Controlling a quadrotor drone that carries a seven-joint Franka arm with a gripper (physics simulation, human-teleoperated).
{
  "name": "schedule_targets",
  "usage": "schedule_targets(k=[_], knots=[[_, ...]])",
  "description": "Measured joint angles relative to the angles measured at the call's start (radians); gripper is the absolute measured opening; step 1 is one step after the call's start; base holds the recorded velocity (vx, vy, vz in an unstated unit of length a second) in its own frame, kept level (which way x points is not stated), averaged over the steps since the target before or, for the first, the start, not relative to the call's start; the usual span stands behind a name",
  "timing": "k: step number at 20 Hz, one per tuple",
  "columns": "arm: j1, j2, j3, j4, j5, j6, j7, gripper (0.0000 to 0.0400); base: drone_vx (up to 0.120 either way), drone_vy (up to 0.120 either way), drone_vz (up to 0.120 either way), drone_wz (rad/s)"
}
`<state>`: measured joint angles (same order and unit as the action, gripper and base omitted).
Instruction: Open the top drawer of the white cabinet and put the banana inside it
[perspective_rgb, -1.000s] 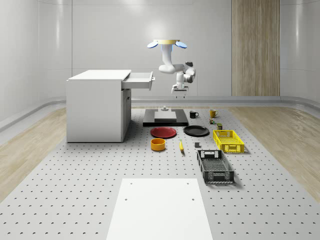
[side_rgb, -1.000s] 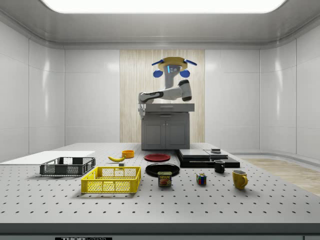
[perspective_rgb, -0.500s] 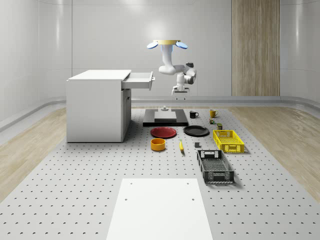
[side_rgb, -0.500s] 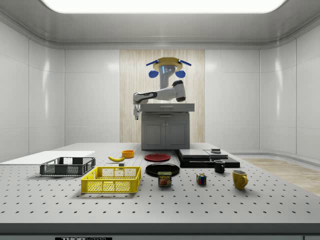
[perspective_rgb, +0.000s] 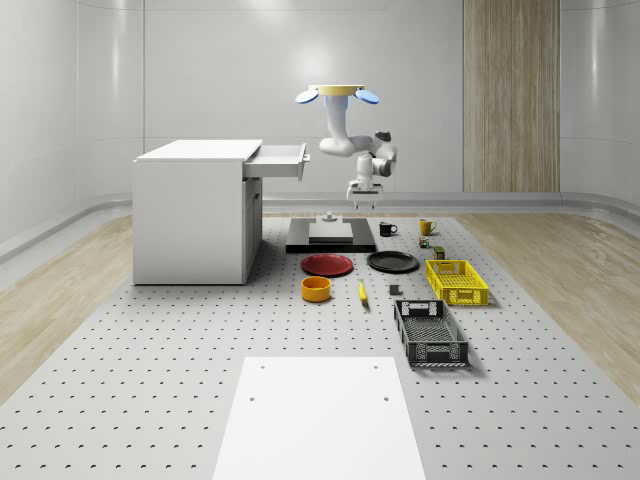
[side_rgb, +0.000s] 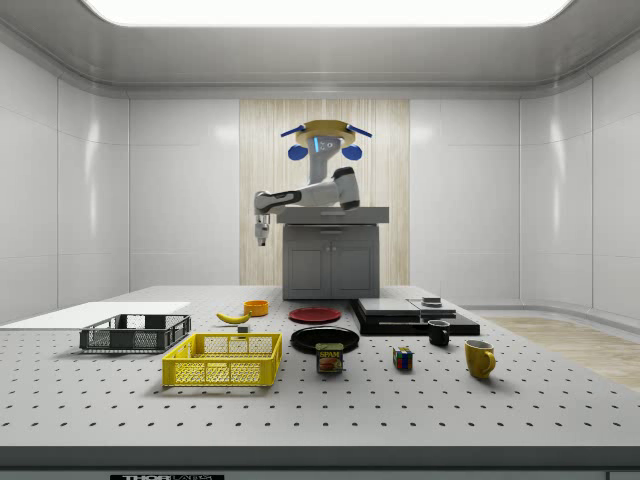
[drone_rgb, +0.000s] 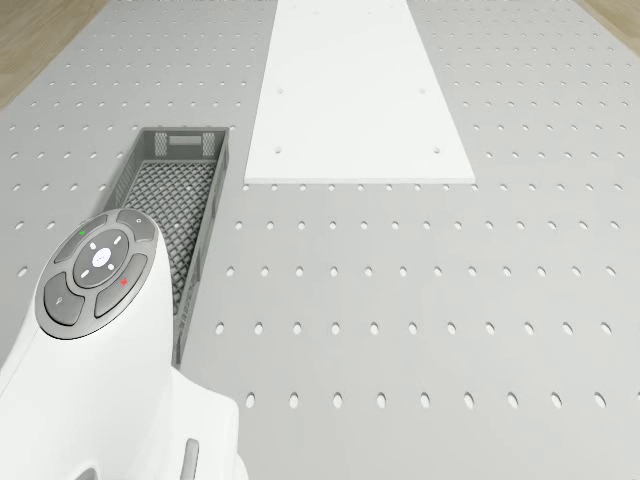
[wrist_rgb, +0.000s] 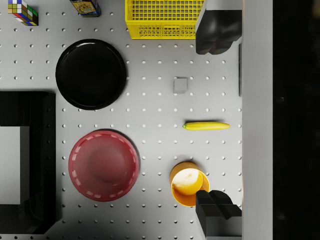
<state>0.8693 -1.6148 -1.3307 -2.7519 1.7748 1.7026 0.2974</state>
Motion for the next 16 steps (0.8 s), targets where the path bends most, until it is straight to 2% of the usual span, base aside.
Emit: schedule_targets(k=[2,7,13,16], knots=[[0.000,0.000,0.000,0.000,0.000,0.000,0.000,0.0400,0.100,0.000,-0.040,0.000],[0.000,0.001,0.000,0.000,0.000,-0.001,0.000,0.0400,0.000,0.008,-0.120,0.000],[0.000,0.001,0.000,0.000,0.000,-0.001,0.000,0.0400,0.000,0.120,-0.120,0.000],[0.000,0.001,0.000,0.000,0.001,-0.001,0.000,0.0400,0.000,0.000,-0.120,0.000]])
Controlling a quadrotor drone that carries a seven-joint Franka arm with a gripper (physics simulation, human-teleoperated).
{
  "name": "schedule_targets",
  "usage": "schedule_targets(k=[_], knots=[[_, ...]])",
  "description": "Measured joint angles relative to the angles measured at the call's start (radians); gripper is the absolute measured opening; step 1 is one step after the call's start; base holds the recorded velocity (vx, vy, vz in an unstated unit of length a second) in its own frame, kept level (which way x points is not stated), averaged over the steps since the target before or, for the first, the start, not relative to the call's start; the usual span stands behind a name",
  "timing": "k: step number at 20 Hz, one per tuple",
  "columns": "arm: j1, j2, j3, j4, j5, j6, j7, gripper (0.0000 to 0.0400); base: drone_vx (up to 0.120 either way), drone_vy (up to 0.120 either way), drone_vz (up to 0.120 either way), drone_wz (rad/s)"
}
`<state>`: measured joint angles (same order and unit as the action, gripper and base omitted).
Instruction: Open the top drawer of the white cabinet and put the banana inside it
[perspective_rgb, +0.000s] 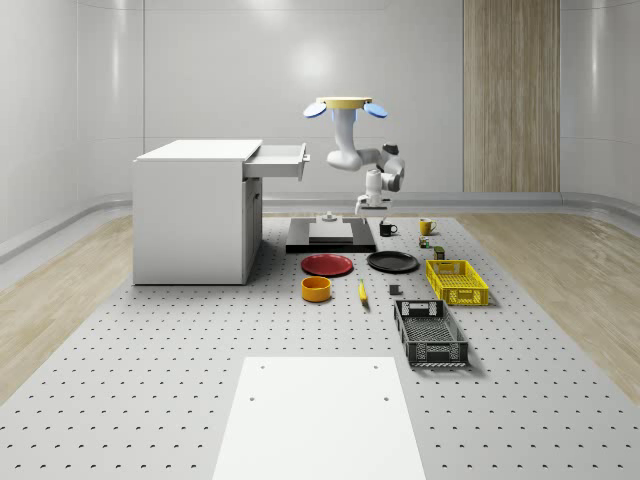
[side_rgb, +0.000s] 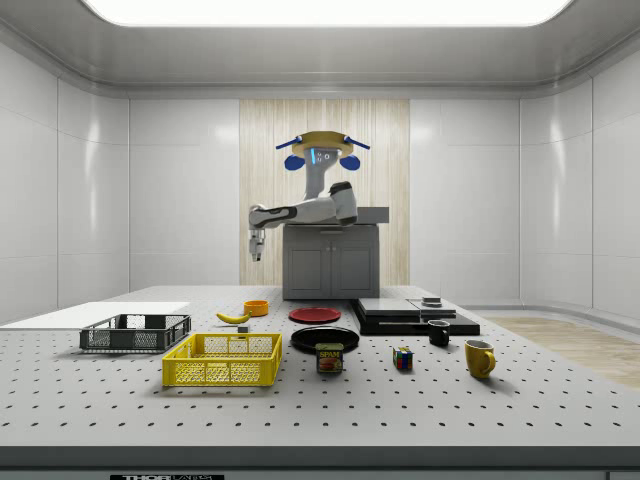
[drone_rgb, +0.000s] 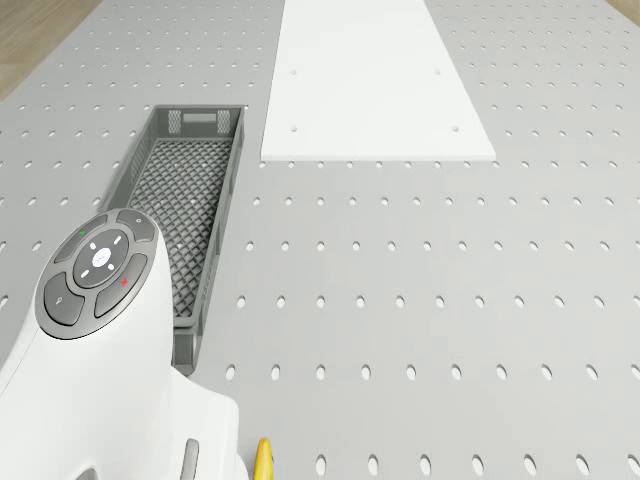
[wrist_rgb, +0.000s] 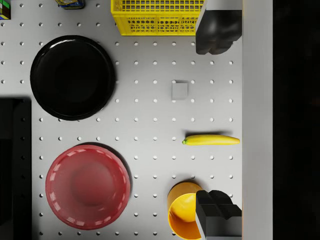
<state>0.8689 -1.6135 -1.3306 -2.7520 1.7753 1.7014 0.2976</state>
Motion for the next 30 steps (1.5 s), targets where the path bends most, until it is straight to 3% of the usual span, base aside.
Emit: schedule_targets(k=[9,23,30], knots=[[0.000,0.000,0.000,0.000,0.000,0.000,0.000,0.0400,0.004,0.000,-0.120,0.000],[0.000,0.001,0.000,0.000,0.000,-0.001,0.000,0.0400,0.120,0.000,-0.120,0.000],[0.000,0.001,0.000,0.000,0.000,-0.001,0.000,0.0400,0.006,0.000,-0.120,0.000]])
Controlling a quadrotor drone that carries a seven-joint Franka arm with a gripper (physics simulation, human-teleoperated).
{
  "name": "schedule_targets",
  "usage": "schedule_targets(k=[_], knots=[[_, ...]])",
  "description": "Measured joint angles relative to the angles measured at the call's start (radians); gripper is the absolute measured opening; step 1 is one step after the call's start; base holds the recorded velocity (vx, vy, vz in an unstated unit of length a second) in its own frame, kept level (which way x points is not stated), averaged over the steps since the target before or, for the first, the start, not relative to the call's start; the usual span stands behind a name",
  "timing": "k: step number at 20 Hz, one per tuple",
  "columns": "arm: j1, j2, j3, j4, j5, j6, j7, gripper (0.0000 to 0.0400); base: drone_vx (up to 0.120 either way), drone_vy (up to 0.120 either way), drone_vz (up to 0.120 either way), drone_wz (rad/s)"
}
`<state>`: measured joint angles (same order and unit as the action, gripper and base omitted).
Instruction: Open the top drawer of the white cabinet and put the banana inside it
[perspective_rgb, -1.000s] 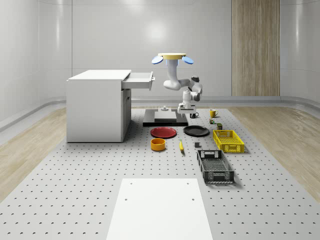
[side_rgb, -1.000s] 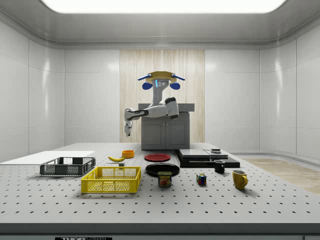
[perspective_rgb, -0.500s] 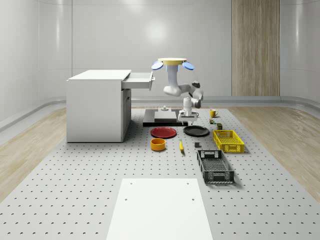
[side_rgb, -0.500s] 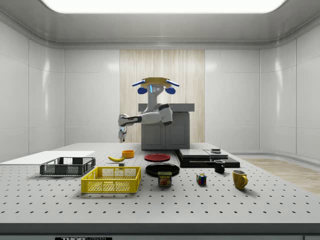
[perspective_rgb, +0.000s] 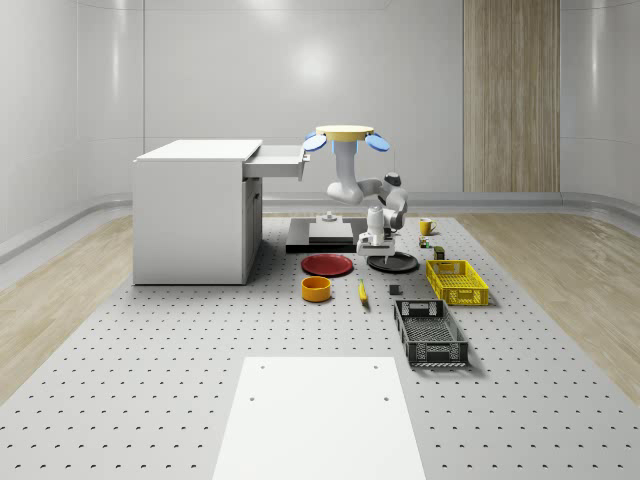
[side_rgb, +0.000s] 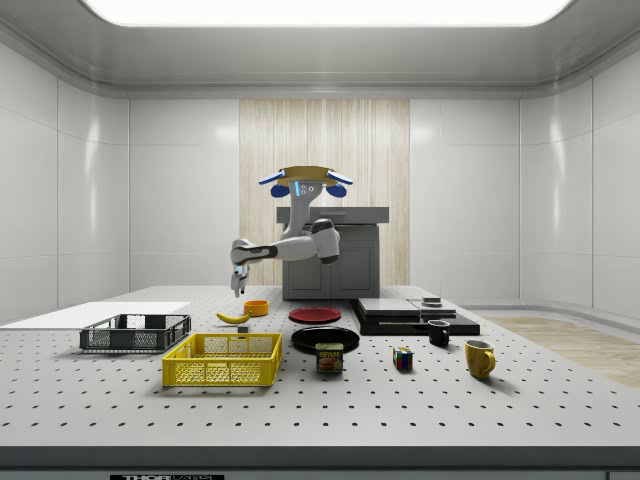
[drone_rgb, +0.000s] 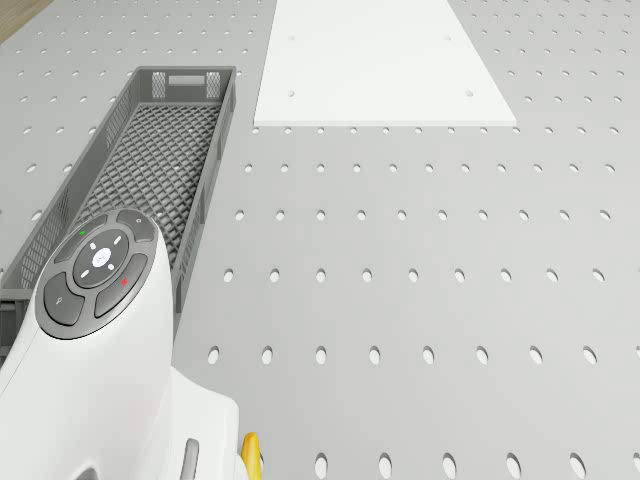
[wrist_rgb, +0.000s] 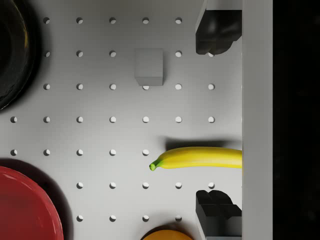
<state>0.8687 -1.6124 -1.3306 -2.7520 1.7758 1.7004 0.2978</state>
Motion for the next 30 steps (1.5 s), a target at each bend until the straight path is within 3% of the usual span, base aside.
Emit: schedule_targets(k=[8,21,30], knots=[[0.000,0.000,0.000,0.000,0.000,0.000,0.000,0.0400,0.115,0.000,-0.100,0.000],[0.070,0.007,0.020,-0.048,0.027,-0.010,-0.119,0.0400,0.000,0.000,0.000,0.000],[0.124,0.016,0.129,-0.028,0.131,0.023,-0.165,0.0400,0.000,0.000,0.000,0.000]])
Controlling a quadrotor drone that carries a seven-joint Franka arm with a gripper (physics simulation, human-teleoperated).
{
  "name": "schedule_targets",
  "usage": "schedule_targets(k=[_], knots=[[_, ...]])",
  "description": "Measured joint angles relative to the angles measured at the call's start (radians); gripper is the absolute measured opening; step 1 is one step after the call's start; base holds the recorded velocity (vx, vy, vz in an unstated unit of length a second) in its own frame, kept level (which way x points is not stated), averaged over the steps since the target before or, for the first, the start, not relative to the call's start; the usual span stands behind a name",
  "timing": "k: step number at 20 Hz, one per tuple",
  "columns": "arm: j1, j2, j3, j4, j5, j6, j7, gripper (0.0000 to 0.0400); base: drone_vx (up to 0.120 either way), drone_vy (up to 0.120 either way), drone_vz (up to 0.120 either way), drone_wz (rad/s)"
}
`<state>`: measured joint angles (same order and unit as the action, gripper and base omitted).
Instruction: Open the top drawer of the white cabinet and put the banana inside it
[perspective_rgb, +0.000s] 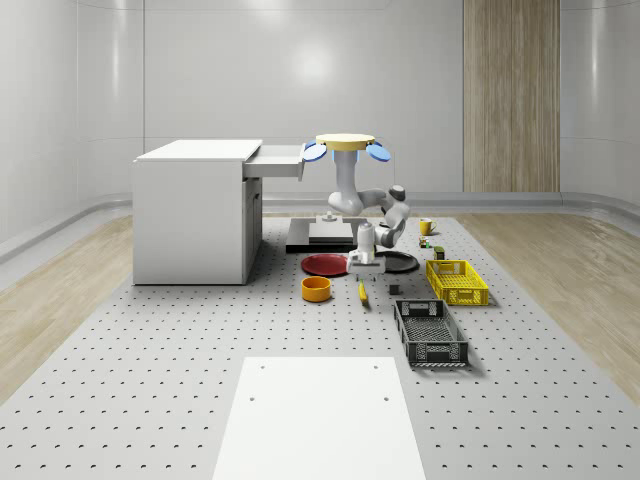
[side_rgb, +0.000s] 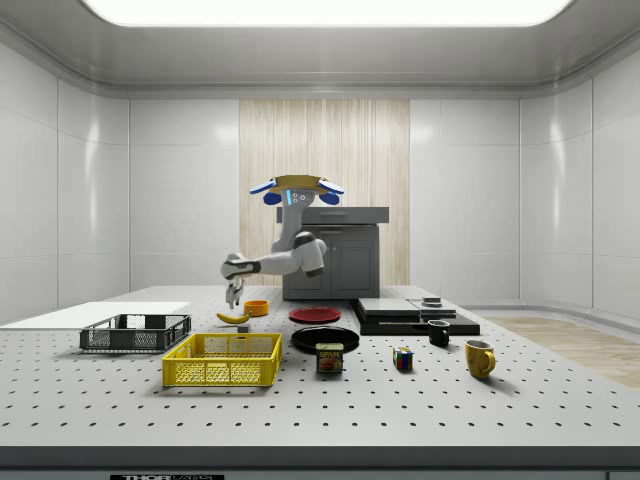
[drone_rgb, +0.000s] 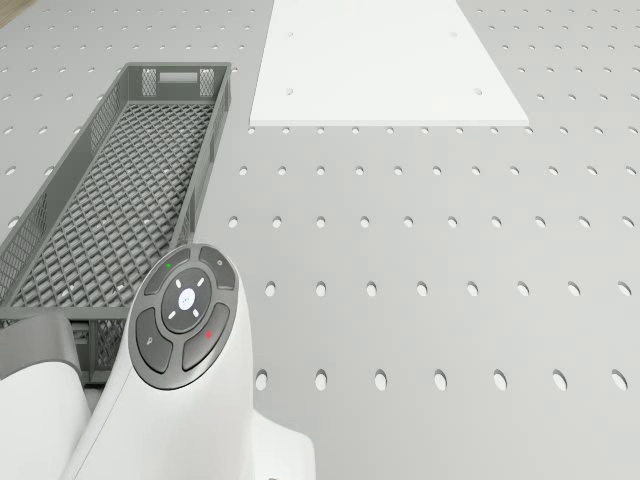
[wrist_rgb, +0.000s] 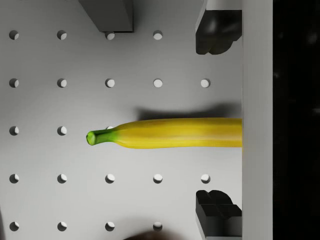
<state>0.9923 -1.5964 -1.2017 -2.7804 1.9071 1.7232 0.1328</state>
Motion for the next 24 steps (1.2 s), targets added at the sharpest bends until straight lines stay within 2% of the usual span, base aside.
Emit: schedule_targets(k=[9,17,24], knots=[[0.036,0.018,0.105,0.043,0.099,0.035,-0.013,0.0400,0.000,0.000,0.000,0.000],[0.063,0.039,0.156,0.065,0.152,0.044,-0.030,0.0400,0.000,0.000,0.000,0.000],[0.102,0.069,0.160,0.104,0.161,0.036,-0.036,0.0400,0.000,0.000,0.000,0.000]])
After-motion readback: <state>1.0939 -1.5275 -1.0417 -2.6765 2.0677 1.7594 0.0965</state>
